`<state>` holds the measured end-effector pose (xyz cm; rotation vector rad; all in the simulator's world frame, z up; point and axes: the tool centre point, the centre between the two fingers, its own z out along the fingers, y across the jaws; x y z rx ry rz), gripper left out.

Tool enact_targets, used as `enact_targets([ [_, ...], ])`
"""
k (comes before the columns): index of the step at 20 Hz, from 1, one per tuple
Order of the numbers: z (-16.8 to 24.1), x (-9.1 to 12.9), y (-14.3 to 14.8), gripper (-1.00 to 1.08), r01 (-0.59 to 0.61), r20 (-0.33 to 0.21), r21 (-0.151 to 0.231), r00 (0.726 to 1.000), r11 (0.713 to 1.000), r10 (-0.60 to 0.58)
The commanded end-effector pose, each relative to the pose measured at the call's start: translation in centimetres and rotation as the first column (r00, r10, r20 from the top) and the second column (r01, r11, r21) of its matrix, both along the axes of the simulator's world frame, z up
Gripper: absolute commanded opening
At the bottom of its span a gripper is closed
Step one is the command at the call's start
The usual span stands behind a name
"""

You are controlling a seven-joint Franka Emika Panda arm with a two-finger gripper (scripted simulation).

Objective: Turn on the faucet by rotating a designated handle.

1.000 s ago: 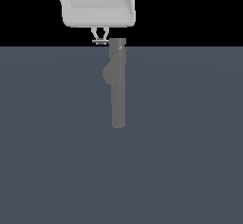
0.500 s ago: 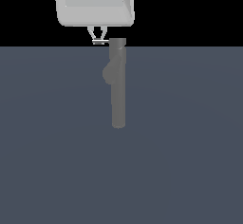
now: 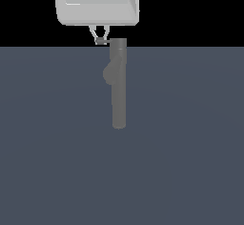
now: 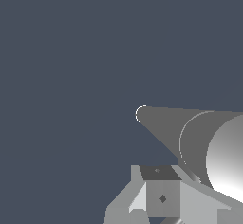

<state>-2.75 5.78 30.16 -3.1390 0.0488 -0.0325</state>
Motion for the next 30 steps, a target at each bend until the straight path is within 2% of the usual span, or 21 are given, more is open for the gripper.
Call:
enact_targets([
  [1,-0.1,-1.7,-0.2,-1.00,0.000,-0.018,-0.002,1.000,1.000,0.000],
  [5,-0.1,-3.0,-0.6,-1.00,-0.002,-0.020,-0.002,1.000,1.000,0.002],
  [6,-0.1,-3.0,-0.6,-1.00,-0.002,-0.020,-0.002,1.000,1.000,0.002],
  [7,-0.1,-2.0,-0.6,-1.00,-0.001,-0.007,-0.001,1.000,1.000,0.001],
  [17,-0.1,-4.4,-5.0,-1.00,-0.002,-0.020,-0.002,1.000,1.000,0.002],
  [18,-0.1,-4.4,-5.0,-1.00,-0.002,-0.020,-0.002,1.000,1.000,0.002],
  [19,-0.1,-3.7,-2.9,-1.00,-0.034,-0.009,0.000,0.999,0.999,0.034],
  [29,-0.1,-2.3,-9.4,-1.00,-0.003,-0.020,-0.002,1.000,1.000,0.003],
  [30,-0.1,-2.3,-9.4,-1.00,-0.003,-0.020,-0.002,1.000,1.000,0.003],
])
